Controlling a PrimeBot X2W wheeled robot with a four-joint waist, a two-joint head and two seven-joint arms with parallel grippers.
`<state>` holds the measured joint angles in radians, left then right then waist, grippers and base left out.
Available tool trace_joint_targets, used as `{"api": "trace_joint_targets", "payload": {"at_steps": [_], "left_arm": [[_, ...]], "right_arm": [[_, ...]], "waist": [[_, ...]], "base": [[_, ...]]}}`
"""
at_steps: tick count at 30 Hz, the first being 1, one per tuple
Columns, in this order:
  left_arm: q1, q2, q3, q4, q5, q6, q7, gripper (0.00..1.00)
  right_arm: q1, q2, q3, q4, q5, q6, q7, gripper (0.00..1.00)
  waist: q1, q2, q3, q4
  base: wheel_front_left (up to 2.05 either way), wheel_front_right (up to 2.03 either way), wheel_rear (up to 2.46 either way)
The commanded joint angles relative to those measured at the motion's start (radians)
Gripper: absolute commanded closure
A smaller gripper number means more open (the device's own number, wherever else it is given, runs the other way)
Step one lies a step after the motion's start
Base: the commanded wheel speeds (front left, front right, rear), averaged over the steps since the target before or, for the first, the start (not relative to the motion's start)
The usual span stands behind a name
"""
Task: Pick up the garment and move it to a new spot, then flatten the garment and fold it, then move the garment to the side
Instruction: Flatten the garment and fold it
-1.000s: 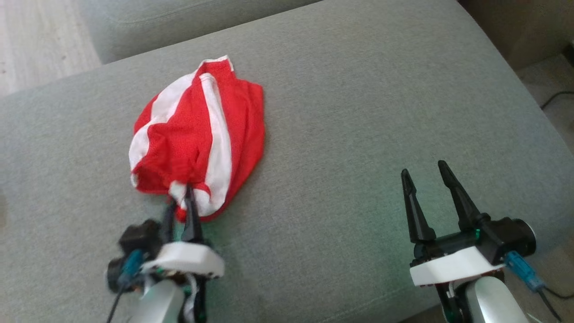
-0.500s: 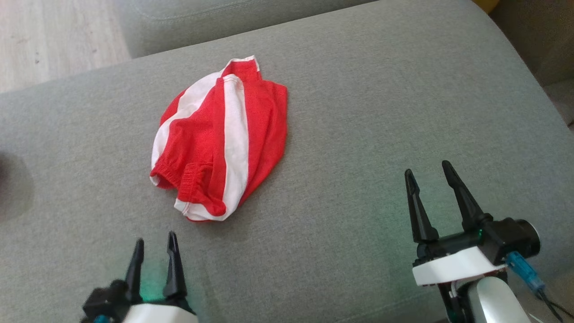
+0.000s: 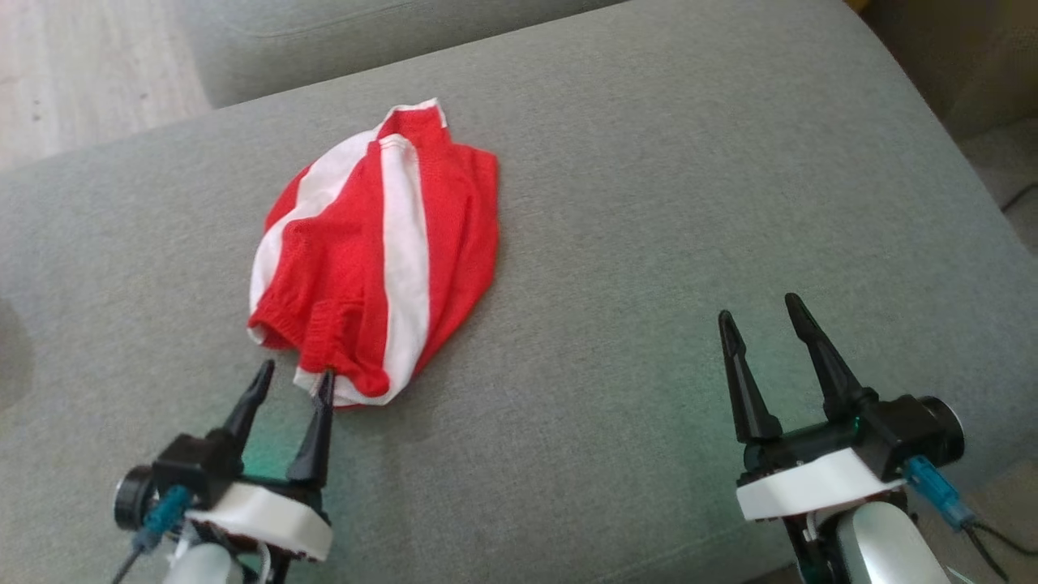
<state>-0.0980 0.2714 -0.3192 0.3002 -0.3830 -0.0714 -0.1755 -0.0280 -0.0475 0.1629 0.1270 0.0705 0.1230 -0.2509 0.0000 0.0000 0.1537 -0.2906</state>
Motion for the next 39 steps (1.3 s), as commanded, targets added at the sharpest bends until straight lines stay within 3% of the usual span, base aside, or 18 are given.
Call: {"api": "trace_joint_targets", "payload": {"at_steps": [1,7,8,9,11,16,22,25,29,34,36,37,39], "left_arm": [[-0.047,0.027,0.040,-0.007,-0.009,-0.005,0.009,0.00],[-0.057,0.037,0.017,0.010,-0.033,-0.028,0.034,0.00],[-0.058,0.036,0.012,0.011,-0.039,-0.031,0.039,0.27],[-0.058,0.037,0.004,0.011,-0.042,-0.034,0.044,0.64],[-0.060,0.037,-0.009,0.009,-0.053,-0.040,0.052,1.00],[-0.048,0.044,-0.030,-0.032,-0.048,-0.035,0.060,1.00],[0.093,0.060,-0.012,-0.230,-0.093,0.019,0.132,1.00],[0.199,0.082,0.033,-0.354,-0.134,0.083,0.194,1.00],[0.335,0.087,0.120,-0.431,-0.178,0.216,0.265,1.00],[0.381,0.050,0.114,-0.395,-0.217,0.258,0.315,1.00],[0.380,0.039,0.117,-0.367,-0.225,0.269,0.316,0.38],[0.380,0.039,0.125,-0.355,-0.220,0.282,0.314,0.00],[0.384,0.044,0.146,-0.350,-0.215,0.315,0.318,0.00]], "right_arm": [[-0.019,-0.003,0.023,-0.028,0.007,0.008,-0.011,0.00],[-0.020,-0.003,0.014,-0.029,0.011,0.008,-0.011,0.00],[-0.019,-0.003,0.013,-0.030,0.012,0.008,-0.011,0.00],[-0.019,-0.003,0.011,-0.030,0.012,0.008,-0.011,0.00],[-0.018,-0.003,0.009,-0.030,0.012,0.008,-0.011,0.00],[-0.011,-0.003,0.005,-0.031,0.012,0.008,-0.011,0.00],[0.013,-0.003,-0.012,-0.032,0.010,0.008,-0.011,0.00],[0.021,-0.003,-0.010,-0.033,0.011,0.008,-0.011,0.00],[0.020,-0.003,-0.010,-0.035,0.016,0.008,-0.011,0.00],[0.018,-0.003,0.010,-0.028,0.012,0.008,-0.011,0.00],[0.014,-0.003,0.014,-0.027,0.012,0.008,-0.011,0.00],[0.011,-0.003,0.015,-0.027,0.011,0.008,-0.011,0.00],[0.007,-0.003,0.012,-0.030,0.012,0.008,-0.011,0.00]], "waist": [[0.0000,0.0000,0.004,-0.015],[0.0000,0.0000,0.008,-0.032],[0.0000,0.0000,0.008,-0.033],[0.0000,0.0000,0.008,-0.033],[0.0000,0.0000,0.008,-0.031],[0.0000,0.0000,-0.004,-0.018],[0.0000,0.0000,-0.026,0.018],[0.0000,0.0000,-0.033,0.040],[0.0000,0.0000,-0.038,0.065],[0.0000,0.0000,-0.041,0.095],[0.0000,0.0000,-0.040,0.097],[0.0000,0.0000,-0.039,0.096],[0.0000,0.0000,-0.037,0.094]], "base": [[0.00,0.00,0.00],[0.00,0.00,0.00],[0.00,0.00,0.00],[0.00,0.00,0.00],[0.00,0.00,0.00],[0.00,0.00,0.00],[0.00,0.00,0.00],[0.00,0.00,0.00],[0.00,0.00,0.00],[0.00,0.00,0.00],[0.00,0.00,0.00],[0.00,0.00,0.00],[0.00,0.00,0.00]]}}
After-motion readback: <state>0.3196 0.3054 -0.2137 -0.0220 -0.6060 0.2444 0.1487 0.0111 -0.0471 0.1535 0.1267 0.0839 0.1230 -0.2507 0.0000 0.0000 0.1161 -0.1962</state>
